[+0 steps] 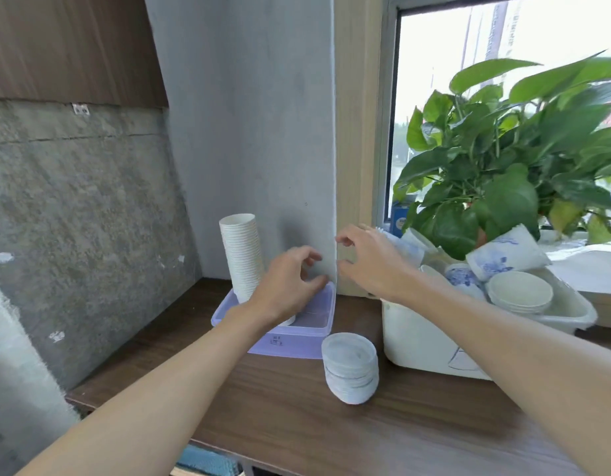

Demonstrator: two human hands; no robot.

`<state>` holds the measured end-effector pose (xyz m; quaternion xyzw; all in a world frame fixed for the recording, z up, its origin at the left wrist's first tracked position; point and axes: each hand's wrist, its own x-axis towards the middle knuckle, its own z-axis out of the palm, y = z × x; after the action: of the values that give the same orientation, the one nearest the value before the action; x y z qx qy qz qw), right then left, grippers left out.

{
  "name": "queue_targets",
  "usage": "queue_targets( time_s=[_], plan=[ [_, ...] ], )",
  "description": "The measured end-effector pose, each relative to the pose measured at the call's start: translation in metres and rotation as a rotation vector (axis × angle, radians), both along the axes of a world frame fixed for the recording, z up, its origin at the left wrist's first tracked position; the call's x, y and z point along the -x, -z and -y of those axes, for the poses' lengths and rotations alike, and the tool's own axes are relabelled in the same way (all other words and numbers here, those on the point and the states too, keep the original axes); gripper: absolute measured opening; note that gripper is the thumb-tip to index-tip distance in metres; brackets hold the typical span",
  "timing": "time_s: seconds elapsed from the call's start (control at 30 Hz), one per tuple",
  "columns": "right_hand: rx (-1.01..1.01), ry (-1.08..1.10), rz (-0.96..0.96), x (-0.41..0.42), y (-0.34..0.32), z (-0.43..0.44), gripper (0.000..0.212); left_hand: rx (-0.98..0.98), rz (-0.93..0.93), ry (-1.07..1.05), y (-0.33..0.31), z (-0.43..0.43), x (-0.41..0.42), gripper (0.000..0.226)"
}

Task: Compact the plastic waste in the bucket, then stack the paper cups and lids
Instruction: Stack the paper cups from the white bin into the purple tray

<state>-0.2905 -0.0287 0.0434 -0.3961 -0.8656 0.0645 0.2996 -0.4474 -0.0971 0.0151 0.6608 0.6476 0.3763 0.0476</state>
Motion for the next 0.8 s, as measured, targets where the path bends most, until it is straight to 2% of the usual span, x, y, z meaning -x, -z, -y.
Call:
queue_targets(
  time_s=[0.1,0.2,0.43,0.63,0.73,0.8],
  plan=[
    [-0.101,0.106,0.104,-0.025,-0.004,0.002,0.046,0.028,-0.014,0.038,-0.002,-0.004,-0.018,0.037],
    [-0.151,0.199,0.116,-0.045,-0.001,-0.007,0.053,0.029,-0.003,0.071,-0.005,-0.016,-0.031,0.039],
    [-0.011,0.249,0.205,-0.065,-0.004,-0.043,0.068,0.027,0.093,0.155,-0.017,-0.075,-0.041,0.038],
    [-0.016,0.286,0.258,-0.06,-0.001,-0.053,0.064,0.161,0.116,0.218,-0.022,-0.097,-0.042,0.028],
    [-0.048,0.295,0.169,-0.06,0.0,-0.047,0.059,0.117,0.214,0.249,-0.024,-0.09,-0.053,0.015],
    [-0.061,0.294,0.027,-0.062,-0.003,-0.041,0.06,0.033,0.339,0.268,-0.031,-0.081,-0.06,0.018]
  ],
)
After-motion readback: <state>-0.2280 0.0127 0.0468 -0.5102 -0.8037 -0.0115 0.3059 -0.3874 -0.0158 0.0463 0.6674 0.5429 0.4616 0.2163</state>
